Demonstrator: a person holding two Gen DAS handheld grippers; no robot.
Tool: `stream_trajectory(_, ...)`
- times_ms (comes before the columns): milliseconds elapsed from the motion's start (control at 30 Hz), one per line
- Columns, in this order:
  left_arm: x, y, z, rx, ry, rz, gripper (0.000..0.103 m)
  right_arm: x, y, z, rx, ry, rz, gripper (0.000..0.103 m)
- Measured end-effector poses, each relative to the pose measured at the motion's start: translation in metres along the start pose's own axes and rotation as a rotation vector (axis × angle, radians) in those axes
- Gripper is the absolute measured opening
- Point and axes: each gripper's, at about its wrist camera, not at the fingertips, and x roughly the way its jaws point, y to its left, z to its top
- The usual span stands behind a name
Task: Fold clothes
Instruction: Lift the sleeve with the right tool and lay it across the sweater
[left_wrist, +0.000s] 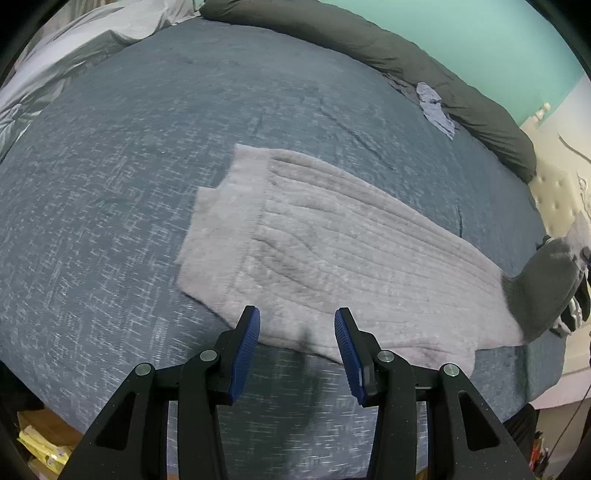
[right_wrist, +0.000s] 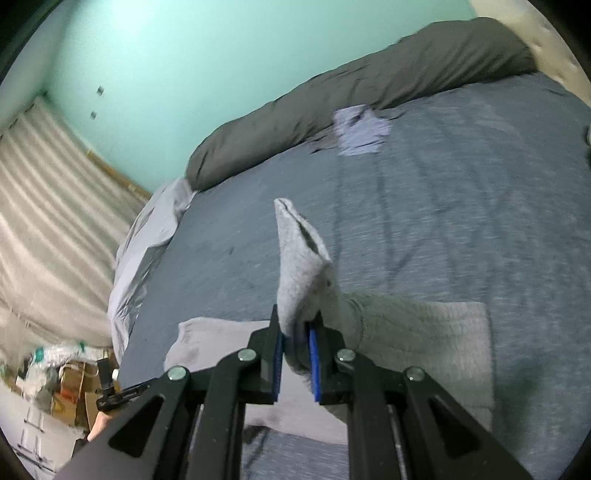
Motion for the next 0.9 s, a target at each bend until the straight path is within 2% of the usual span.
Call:
stream_trajectory(333, 0.008, 0.027, 0.012, -0.022, 0.000, 0.008, 0.046, 0.088, 0.099, -0.007, -0.093, 0.092, 0.083, 0.011)
stream_trajectory(567, 0.019, 0.025, 0.024, -0.010, 0.009, 0.007, 0.046, 0.150, 0.158, -0.018, -0.142, 0.158, 0.128, 0.011)
stream_trajectory(900, 0.031, 0.032, 0.035, -0.009, 0.010, -0.009, 0.046, 0.238, 0.216, -0.055, -0.171, 0.278, 0.211, 0.011)
